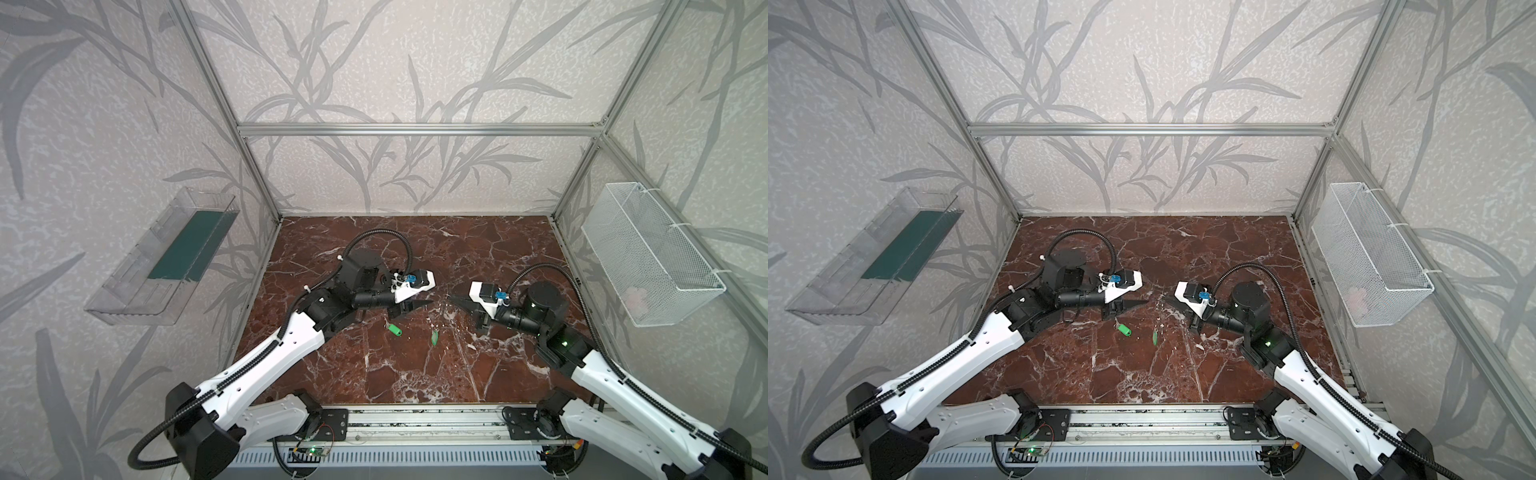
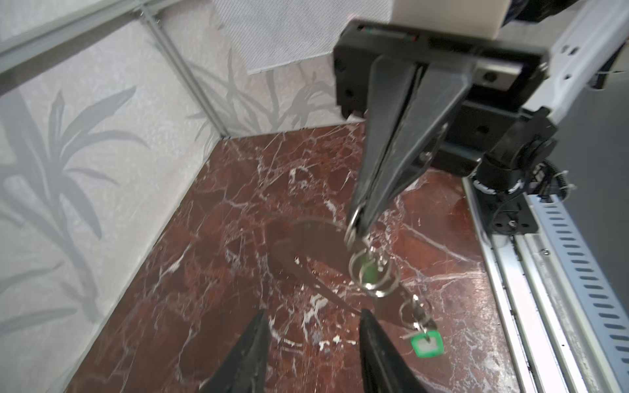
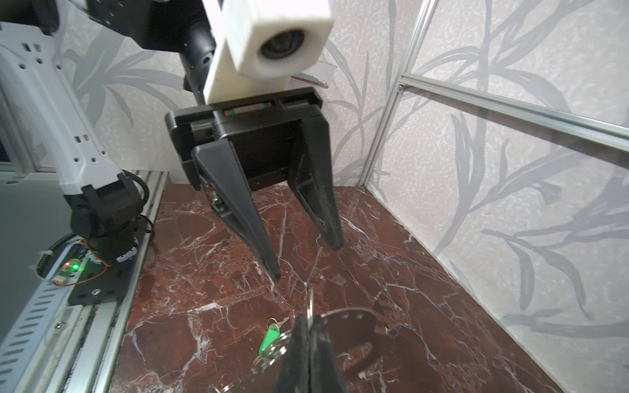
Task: Put the keys on the keyring
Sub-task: 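Release the ring with the left gripper and lower it toward the green-tagged key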
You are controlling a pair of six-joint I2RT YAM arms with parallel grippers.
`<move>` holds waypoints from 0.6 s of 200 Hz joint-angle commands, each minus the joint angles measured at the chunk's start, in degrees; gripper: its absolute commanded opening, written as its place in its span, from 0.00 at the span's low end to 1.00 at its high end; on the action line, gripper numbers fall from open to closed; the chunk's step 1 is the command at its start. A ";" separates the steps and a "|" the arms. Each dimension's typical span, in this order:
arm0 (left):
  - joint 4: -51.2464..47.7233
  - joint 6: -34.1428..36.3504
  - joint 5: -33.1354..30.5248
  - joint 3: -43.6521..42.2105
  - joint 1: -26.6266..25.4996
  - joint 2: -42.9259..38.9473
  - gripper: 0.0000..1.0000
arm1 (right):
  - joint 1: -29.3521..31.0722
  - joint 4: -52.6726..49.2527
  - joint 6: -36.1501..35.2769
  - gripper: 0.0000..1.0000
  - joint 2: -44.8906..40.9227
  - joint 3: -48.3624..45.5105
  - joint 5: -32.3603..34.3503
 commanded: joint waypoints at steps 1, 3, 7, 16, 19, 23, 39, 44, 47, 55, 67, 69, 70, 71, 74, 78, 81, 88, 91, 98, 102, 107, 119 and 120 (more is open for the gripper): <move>-0.84 -8.71 -10.41 -2.29 0.82 -1.59 0.47 | 0.31 0.56 -1.11 0.00 -1.36 -1.49 5.73; -0.96 -9.53 -11.32 -2.46 0.88 -1.54 0.47 | 0.31 0.32 -1.14 0.00 -1.43 -1.48 5.94; -1.32 -11.08 -13.23 -3.00 0.99 -1.42 0.47 | 0.31 -0.16 -1.19 0.00 -1.49 -1.52 6.59; -2.00 -14.72 -17.61 -3.86 0.96 -1.03 0.48 | 0.39 -1.15 -1.17 0.00 -1.60 -1.60 7.71; -2.23 -16.13 -19.13 -4.09 1.01 -0.88 0.48 | 0.45 -1.38 -1.23 0.00 -1.62 -1.70 8.09; -2.64 -17.99 -20.85 -4.37 1.01 -0.57 0.48 | 0.46 -1.65 -1.10 0.00 -1.77 -1.88 8.77; -4.41 -24.92 -26.41 -5.41 1.06 0.46 0.48 | 0.45 -1.87 -0.18 0.00 -2.77 -3.18 11.02; -4.82 -27.46 -28.38 -5.85 1.09 0.81 0.48 | 0.48 -2.24 0.00 0.00 -3.08 -3.47 11.50; -5.01 -28.73 -29.34 -6.24 1.08 1.01 0.48 | 0.46 -2.55 0.09 0.00 -3.26 -3.49 11.83; -5.26 -31.87 -31.58 -7.22 1.09 1.46 0.48 | 0.50 -3.34 0.41 0.00 -3.67 -3.58 12.44; -6.30 -36.54 -36.72 -8.31 1.18 2.43 0.48 | 0.49 -5.09 0.61 0.00 -3.91 -3.27 12.52; -6.57 -37.23 -37.37 -8.32 1.28 2.69 0.48 | 0.48 -5.42 0.77 0.00 -3.91 -3.20 12.58; -6.80 -37.51 -37.58 -8.32 1.32 2.84 0.48 | 0.53 -5.51 0.81 0.00 -3.91 -3.17 12.61; -7.01 -37.91 -37.91 -8.27 1.39 2.96 0.48 | 0.51 -5.68 0.87 0.00 -3.91 -3.11 12.62; -7.55 -39.00 -38.49 -8.13 1.49 3.39 0.48 | 0.53 -6.07 1.05 0.00 -3.91 -3.04 12.71; -8.54 -40.71 -39.36 -7.99 1.61 3.98 0.48 | 0.58 -6.54 1.11 0.00 -3.99 -2.90 12.76; -9.15 -42.27 -39.98 -7.83 1.71 4.49 0.48 | 0.62 -6.81 1.20 0.00 -4.08 -2.88 12.85; -10.54 -45.83 -40.51 -7.55 1.95 5.45 0.48 | 0.72 -7.32 1.52 0.00 -4.32 -2.95 13.34; -10.88 -47.30 -40.52 -7.65 2.04 5.84 0.48 | 0.81 -7.47 1.70 0.00 -4.42 -3.03 13.74; -11.42 -50.55 -40.59 -8.21 2.19 6.74 0.48 | 1.04 -7.69 2.22 0.00 -4.81 -3.25 14.30; -11.26 -52.37 -40.57 -8.69 2.21 7.11 0.47 | 1.17 -7.79 2.48 0.00 -5.03 -3.40 14.38; -10.74 -54.14 -40.25 -9.59 2.17 7.36 0.47 | 1.34 -7.83 2.55 0.00 -5.35 -3.63 14.28; -7.78 -57.14 -39.06 -12.46 2.29 7.32 0.45 | 1.74 -7.59 3.04 0.00 -6.13 -4.40 13.22; -7.50 -57.26 -38.95 -12.76 2.23 7.31 0.45 | 1.81 -7.60 3.17 0.00 -6.16 -4.48 13.24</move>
